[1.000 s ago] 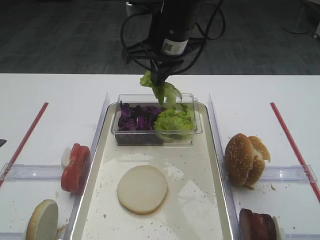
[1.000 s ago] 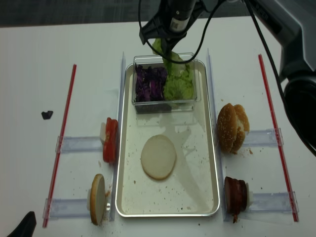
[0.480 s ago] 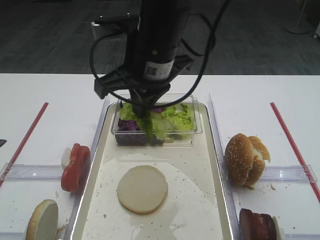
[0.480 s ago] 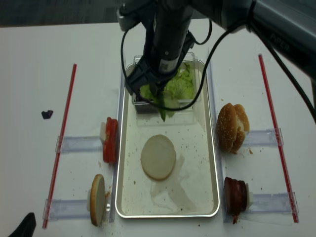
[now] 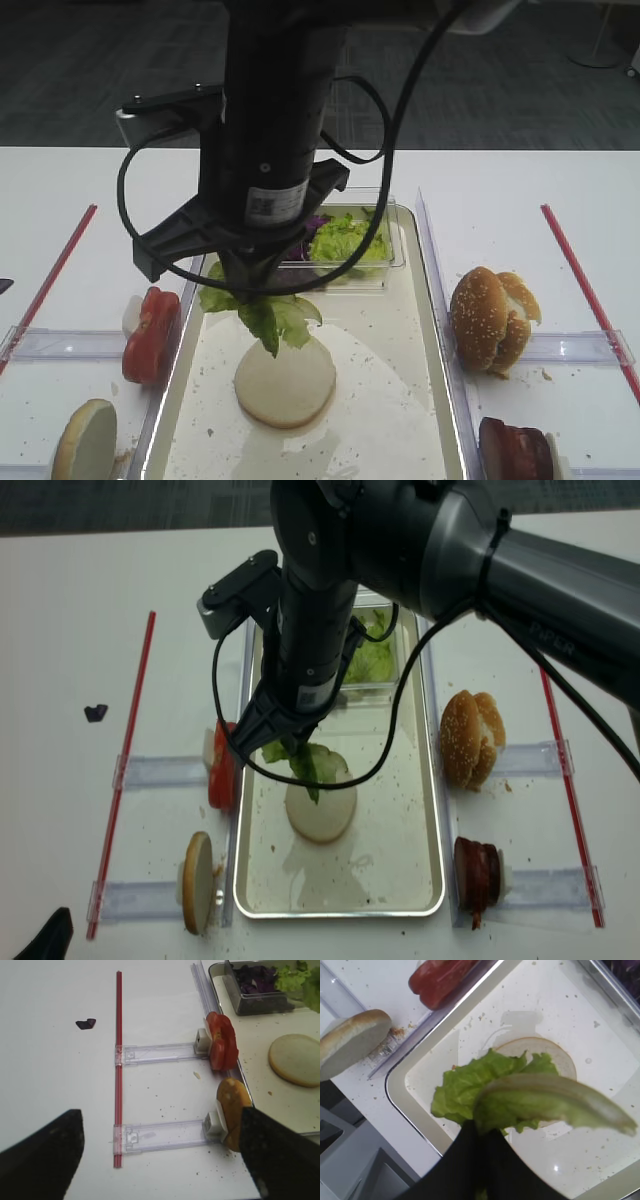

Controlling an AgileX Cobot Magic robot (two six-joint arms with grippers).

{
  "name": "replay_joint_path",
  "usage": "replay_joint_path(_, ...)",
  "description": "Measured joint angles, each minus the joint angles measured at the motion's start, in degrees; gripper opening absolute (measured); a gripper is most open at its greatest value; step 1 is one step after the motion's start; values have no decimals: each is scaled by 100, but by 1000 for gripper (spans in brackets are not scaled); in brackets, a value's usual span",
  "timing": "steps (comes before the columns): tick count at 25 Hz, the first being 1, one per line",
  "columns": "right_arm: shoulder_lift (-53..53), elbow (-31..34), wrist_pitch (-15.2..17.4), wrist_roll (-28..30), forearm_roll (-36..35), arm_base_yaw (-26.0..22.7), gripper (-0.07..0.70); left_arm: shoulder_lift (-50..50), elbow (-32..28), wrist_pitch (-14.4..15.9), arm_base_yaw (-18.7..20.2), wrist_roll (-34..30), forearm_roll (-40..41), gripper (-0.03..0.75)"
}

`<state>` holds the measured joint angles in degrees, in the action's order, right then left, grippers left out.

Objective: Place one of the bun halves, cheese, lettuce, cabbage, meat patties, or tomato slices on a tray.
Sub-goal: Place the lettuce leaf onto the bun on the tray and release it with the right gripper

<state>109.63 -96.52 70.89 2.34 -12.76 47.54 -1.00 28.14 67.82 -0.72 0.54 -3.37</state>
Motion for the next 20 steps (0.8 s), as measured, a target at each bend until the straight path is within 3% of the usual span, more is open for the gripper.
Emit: replay_joint_path(20,805,0,-45,166,98,5,56,0,0,0,0,0,0,580)
